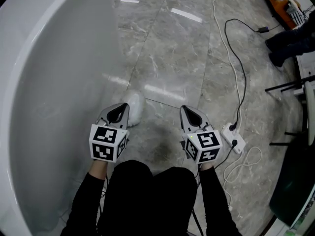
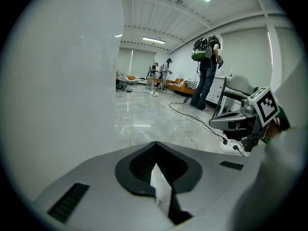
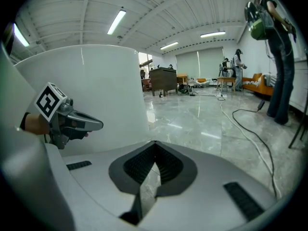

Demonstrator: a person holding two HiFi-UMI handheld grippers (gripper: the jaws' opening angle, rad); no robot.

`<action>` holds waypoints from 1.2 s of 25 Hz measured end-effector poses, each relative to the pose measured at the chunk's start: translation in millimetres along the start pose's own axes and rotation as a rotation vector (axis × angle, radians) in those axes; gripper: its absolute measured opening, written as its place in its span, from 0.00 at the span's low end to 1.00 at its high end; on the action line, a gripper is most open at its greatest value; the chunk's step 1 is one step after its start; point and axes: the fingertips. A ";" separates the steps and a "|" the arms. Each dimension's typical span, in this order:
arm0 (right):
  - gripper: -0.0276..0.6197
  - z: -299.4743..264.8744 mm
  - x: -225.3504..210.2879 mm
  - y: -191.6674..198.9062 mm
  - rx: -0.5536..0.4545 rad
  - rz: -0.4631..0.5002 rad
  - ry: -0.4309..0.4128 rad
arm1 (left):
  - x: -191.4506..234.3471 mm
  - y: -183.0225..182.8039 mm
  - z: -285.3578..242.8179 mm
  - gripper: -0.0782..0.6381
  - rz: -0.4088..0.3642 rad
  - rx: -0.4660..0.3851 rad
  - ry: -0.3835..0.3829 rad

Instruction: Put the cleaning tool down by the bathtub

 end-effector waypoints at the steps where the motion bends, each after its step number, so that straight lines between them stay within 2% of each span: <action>1: 0.04 0.4 1.6 -0.4 0.002 0.006 -0.002 | 0.8 -0.2 1.3 0.12 0.002 -0.001 -0.002; 10: 0.04 3.1 17.8 -3.0 0.007 0.060 -0.016 | -0.6 2.5 6.4 0.12 0.036 0.007 0.007; 30: 0.04 4.7 22.1 -2.0 -0.010 0.025 -0.014 | 1.9 13.1 5.4 0.12 0.076 0.017 -0.005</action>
Point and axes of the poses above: the fingertips, and each gripper's own axes: z backward along the fingers, x to its left, y out of its underside, and after that the axes turned 3 degrees about x, right-handed
